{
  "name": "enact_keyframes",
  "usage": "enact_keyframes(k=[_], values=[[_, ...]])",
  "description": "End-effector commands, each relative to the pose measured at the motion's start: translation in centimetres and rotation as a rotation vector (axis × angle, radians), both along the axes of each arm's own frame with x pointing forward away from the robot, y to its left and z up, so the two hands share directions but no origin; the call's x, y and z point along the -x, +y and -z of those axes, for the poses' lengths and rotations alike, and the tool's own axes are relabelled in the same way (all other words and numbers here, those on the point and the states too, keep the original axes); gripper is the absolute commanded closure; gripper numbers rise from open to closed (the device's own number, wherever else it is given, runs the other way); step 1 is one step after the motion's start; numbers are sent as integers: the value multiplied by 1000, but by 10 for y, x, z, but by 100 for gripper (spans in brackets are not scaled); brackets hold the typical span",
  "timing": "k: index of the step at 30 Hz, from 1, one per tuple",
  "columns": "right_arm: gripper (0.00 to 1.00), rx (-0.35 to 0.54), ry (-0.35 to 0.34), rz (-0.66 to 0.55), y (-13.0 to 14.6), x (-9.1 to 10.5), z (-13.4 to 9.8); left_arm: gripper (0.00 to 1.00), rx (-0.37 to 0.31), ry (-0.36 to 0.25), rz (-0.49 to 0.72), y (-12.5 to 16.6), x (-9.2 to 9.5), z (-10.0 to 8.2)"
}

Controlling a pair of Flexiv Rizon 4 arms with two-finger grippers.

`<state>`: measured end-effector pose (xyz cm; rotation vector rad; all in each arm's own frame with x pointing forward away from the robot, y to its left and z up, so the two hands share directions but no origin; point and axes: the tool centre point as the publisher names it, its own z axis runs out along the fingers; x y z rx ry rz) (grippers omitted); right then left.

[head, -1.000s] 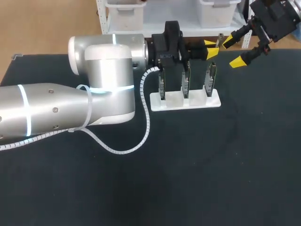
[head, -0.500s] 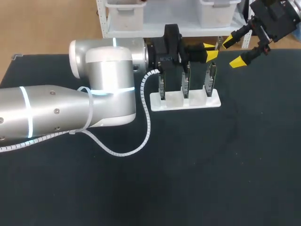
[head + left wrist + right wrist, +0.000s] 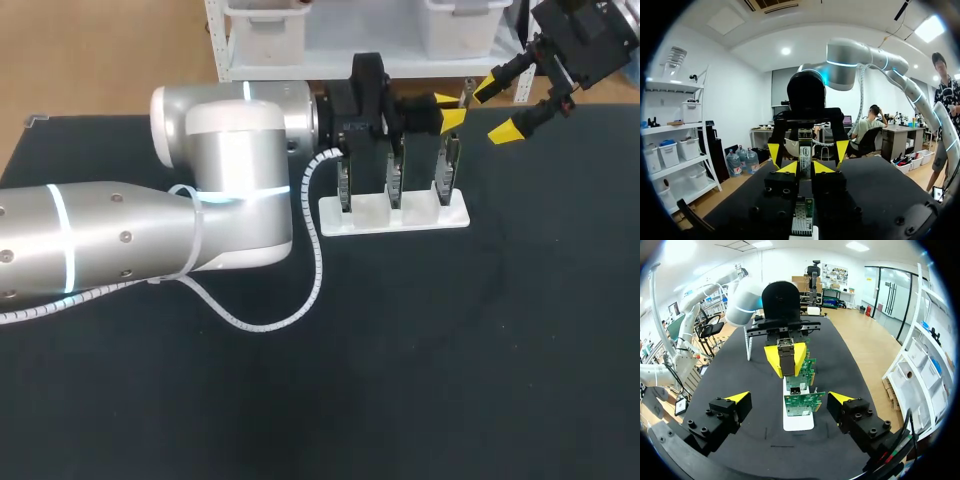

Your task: Pick up the optical module with the left hand, and insert it into the network port with the right hand.

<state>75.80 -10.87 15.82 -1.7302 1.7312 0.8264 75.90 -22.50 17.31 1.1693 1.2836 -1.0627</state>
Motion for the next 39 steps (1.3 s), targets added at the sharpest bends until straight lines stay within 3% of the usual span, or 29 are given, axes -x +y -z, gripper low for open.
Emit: enact_keyframes(k=[1,23,39], values=[[0,1,-3,3,0,2,0,100,0,1,-5,-1,1,1],[0,1,-3,3,0,2,0,100,5,8,-6,-2,4,3],[0,1,-3,3,0,2,0,100,-27,-2,-8,6,2,-6]])
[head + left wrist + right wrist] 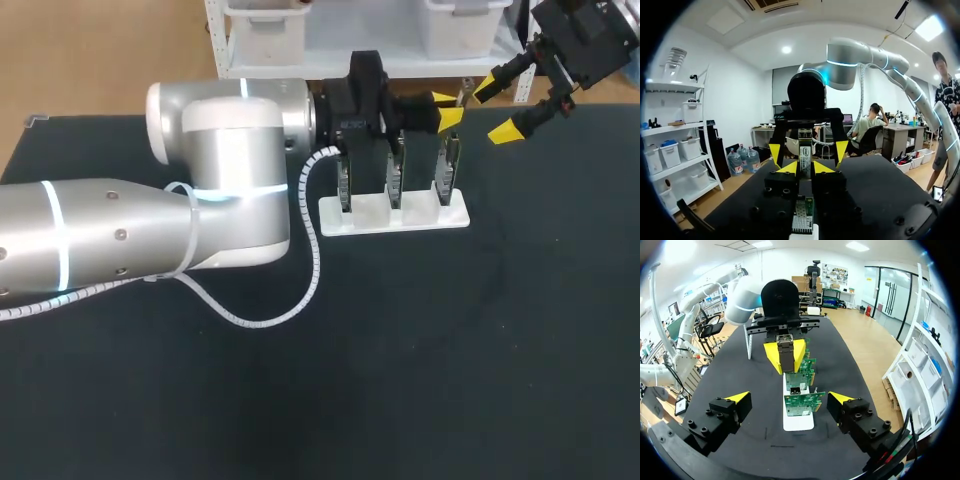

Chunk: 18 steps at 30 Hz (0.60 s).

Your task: Pick up the optical module with the left hand, and insert it into the network port with the right hand.

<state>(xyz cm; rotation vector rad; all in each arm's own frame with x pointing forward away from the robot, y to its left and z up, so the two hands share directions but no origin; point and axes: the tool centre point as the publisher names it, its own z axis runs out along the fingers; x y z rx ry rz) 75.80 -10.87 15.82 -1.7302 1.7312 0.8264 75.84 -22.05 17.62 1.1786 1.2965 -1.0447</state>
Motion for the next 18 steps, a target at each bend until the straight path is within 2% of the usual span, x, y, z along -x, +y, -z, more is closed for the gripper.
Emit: enact_keyframes(k=[1,18], values=[[0,1,-3,3,0,2,0,100,-10,1,0,2,1,-3],[0,1,-3,3,0,2,0,100,-27,21,15,1,-2,1]])
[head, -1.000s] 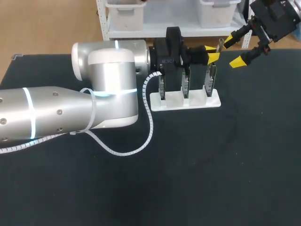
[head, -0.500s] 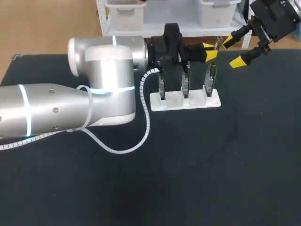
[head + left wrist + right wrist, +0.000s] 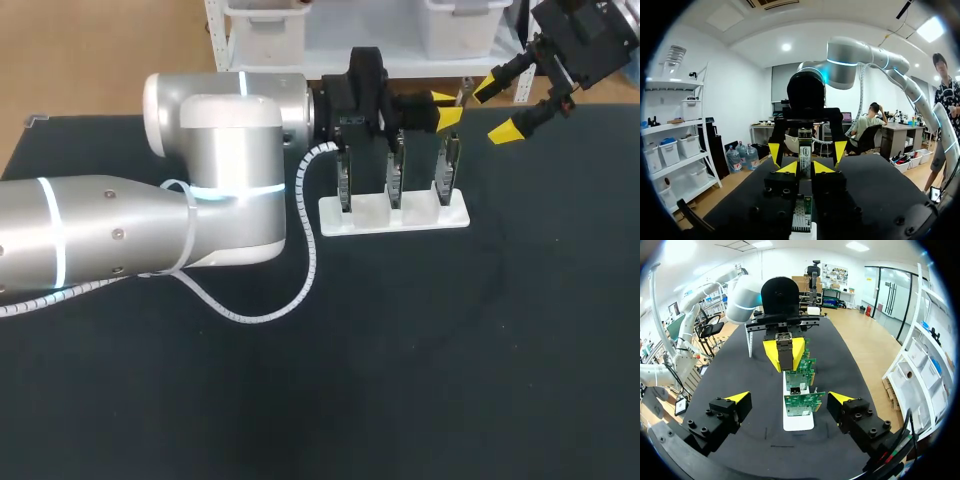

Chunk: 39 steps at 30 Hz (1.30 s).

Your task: Pick up the optical module with the left hand, and insert it into the network port with the right hand.

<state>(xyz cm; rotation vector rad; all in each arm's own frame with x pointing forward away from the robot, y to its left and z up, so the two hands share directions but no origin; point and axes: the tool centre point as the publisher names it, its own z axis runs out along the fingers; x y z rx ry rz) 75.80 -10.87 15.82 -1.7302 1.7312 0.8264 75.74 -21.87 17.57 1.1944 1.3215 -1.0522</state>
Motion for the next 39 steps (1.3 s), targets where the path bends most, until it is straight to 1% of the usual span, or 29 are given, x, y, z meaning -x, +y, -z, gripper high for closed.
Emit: enact_keyframes(k=[1,7,39], values=[[0,1,-3,3,0,2,0,100,-14,8,6,-1,-3,0],[0,1,-3,3,0,2,0,100,-39,4,4,1,-3,1],[0,1,-3,3,0,2,0,100,-36,25,8,-5,-6,5]])
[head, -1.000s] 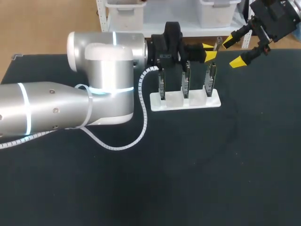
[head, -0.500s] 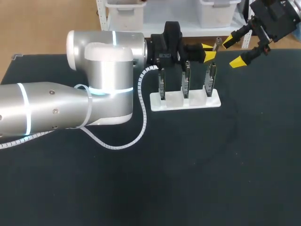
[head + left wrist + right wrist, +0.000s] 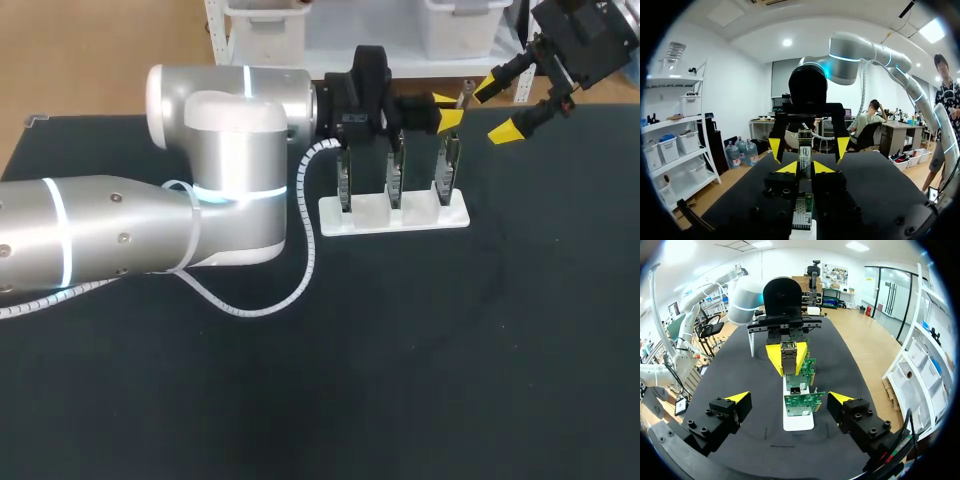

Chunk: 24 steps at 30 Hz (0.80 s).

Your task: Pick up the optical module with the left hand, and insert it into the network port with the right hand.

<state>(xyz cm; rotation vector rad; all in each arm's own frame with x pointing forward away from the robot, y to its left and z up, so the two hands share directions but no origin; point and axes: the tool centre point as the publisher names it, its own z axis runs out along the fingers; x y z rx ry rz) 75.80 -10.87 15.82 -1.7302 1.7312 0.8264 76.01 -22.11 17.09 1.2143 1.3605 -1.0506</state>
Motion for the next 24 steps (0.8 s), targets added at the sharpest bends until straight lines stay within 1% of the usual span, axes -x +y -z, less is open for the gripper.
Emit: enact_keyframes(k=[1,24], values=[[0,1,-3,3,0,2,0,100,-1,3,6,-2,-3,1],[0,1,-3,3,0,2,0,100,-2,3,11,-4,-3,1]])
